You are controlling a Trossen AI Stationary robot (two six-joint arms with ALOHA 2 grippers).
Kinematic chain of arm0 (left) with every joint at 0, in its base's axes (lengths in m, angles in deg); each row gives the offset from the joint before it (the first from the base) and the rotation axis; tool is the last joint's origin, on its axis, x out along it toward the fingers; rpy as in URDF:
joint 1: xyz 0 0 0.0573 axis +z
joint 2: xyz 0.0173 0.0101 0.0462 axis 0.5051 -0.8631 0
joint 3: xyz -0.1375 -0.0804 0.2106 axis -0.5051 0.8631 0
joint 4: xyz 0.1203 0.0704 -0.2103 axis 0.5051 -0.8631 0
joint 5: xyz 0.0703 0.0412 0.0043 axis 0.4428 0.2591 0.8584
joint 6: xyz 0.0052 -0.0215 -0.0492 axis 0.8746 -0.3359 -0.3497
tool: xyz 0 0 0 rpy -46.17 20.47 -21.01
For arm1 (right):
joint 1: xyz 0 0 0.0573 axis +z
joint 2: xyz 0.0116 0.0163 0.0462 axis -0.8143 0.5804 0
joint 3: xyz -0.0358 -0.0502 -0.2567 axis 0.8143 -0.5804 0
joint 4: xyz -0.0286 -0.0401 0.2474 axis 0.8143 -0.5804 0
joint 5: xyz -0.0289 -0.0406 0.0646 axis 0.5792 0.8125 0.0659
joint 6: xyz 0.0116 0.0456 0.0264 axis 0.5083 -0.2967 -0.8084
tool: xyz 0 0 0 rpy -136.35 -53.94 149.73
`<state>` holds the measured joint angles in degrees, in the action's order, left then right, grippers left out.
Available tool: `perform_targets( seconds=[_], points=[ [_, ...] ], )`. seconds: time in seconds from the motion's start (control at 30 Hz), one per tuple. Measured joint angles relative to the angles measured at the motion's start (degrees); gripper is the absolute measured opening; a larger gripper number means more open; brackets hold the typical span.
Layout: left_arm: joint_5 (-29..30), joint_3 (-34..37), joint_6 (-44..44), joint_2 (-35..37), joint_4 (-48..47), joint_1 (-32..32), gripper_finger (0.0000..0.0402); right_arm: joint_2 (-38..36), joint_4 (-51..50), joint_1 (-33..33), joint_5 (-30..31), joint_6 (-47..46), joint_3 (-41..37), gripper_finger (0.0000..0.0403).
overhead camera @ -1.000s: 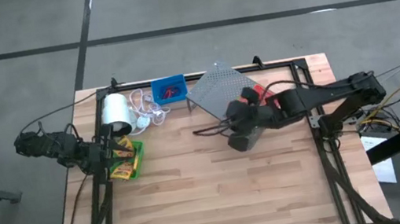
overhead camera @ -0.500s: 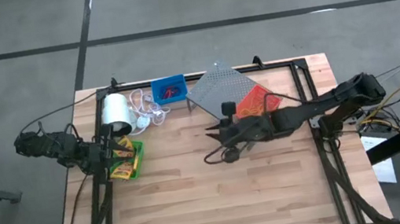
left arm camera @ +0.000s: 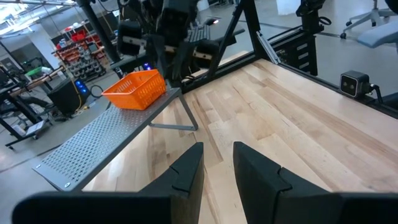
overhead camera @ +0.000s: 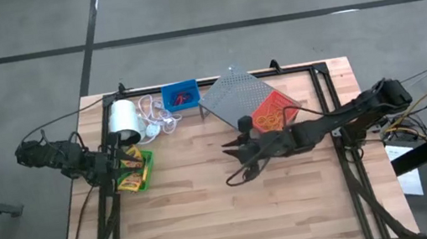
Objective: Pick & Place Office Desk Supplies
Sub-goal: Put the green bin on the shelf
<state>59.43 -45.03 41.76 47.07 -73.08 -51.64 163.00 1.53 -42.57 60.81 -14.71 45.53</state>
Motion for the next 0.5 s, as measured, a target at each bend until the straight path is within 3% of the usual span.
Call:
perform_targets(
  seconds=[0.37,0.5],
  points=[
    [0.0,0.0,0.01,-0.02,-0.01,-0.02,0.009,-1.79,-4.65,0.63,1.24,-10.57,4.86,0.0072],
    [0.0,0.0,0.01,-0.01,0.0,-0.01,0.009,-5.8,-4.71,1.22,5.22,-13.96,3.04,0.0079]
  ],
)
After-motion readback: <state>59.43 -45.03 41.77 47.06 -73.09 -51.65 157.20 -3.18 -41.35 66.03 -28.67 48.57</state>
